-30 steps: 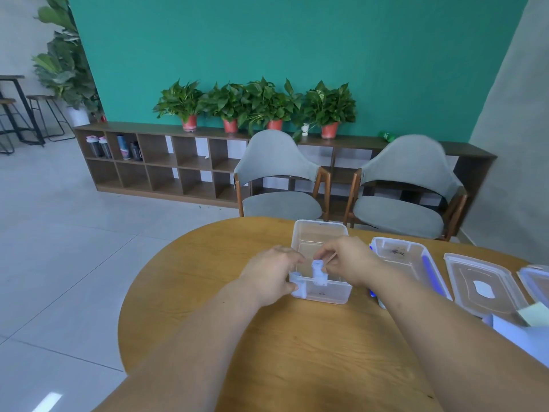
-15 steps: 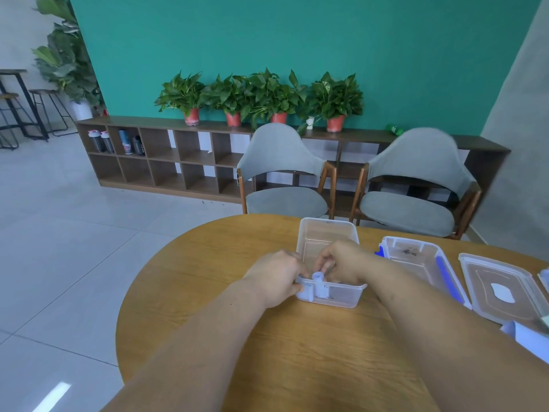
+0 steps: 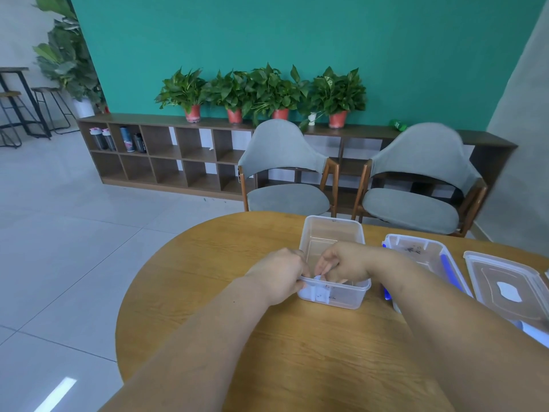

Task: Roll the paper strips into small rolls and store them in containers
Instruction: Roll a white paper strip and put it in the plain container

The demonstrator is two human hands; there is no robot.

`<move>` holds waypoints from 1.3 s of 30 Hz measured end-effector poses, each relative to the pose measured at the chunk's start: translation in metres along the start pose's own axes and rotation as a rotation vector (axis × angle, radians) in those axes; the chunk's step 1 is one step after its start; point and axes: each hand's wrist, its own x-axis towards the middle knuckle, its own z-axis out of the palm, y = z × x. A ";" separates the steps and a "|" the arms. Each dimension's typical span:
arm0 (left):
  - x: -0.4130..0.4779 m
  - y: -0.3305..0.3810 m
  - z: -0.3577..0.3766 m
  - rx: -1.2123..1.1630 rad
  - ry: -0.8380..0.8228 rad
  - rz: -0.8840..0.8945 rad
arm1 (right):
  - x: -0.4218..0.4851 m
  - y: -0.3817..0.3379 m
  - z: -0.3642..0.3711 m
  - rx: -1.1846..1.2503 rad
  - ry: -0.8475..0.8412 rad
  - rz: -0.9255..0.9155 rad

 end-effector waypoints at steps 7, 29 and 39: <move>0.001 0.000 0.001 -0.004 0.001 -0.007 | 0.009 0.003 0.014 0.024 0.153 0.006; 0.002 0.007 -0.008 0.069 -0.033 -0.025 | 0.015 0.004 0.021 -0.065 0.255 0.037; 0.000 0.009 -0.012 0.092 -0.021 -0.033 | 0.011 0.000 0.022 -0.116 0.275 0.022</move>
